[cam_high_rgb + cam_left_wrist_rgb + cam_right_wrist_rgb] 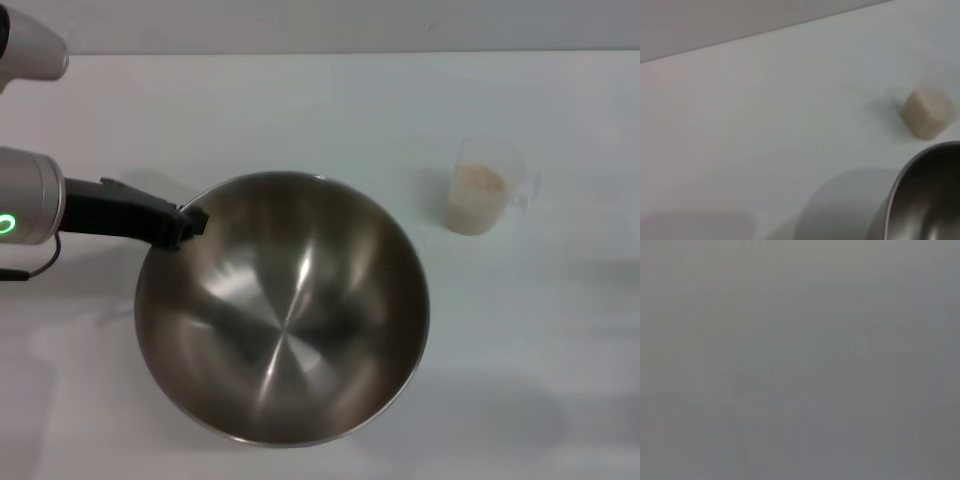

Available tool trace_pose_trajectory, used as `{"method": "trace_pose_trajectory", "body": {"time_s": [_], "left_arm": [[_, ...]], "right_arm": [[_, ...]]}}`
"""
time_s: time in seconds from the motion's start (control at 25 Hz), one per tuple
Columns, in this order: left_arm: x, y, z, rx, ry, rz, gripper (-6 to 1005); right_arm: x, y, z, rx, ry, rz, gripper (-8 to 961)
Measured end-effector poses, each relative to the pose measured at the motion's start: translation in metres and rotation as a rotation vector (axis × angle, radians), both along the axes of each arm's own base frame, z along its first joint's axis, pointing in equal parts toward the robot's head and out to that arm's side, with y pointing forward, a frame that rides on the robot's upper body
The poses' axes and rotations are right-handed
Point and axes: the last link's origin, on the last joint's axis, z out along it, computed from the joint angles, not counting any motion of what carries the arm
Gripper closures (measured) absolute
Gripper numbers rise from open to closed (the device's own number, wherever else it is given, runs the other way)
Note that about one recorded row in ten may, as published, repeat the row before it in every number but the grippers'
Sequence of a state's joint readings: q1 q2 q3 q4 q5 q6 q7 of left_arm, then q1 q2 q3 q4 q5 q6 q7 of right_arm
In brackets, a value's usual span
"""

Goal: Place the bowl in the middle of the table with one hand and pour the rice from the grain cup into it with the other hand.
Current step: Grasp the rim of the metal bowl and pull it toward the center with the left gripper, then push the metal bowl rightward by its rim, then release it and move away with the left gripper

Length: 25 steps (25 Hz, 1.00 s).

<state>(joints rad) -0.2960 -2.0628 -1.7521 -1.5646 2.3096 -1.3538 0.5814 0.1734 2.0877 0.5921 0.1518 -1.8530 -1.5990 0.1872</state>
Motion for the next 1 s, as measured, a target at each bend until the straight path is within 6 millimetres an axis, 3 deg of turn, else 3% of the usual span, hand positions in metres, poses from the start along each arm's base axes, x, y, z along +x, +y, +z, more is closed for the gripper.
{"method": "trace_pose_trajectory", "body": {"time_s": [0.36, 0.72, 1.0], "left_arm": [[0.008, 0.023, -0.004, -0.008, -0.048, 0.002, 961], [0.019, 0.054, -0.024, -0.005, -0.043, -0.019, 960], [0.019, 0.065, -0.031, 0.001, -0.039, -0.022, 959]], "right_arm": [[0.0, 0.0, 0.0, 0.0, 0.0, -0.001, 116], [0.0, 0.0, 0.0, 0.0, 0.0, 0.0, 115], [0.0, 0.0, 0.0, -0.001, -0.001, -0.002, 116]]}}
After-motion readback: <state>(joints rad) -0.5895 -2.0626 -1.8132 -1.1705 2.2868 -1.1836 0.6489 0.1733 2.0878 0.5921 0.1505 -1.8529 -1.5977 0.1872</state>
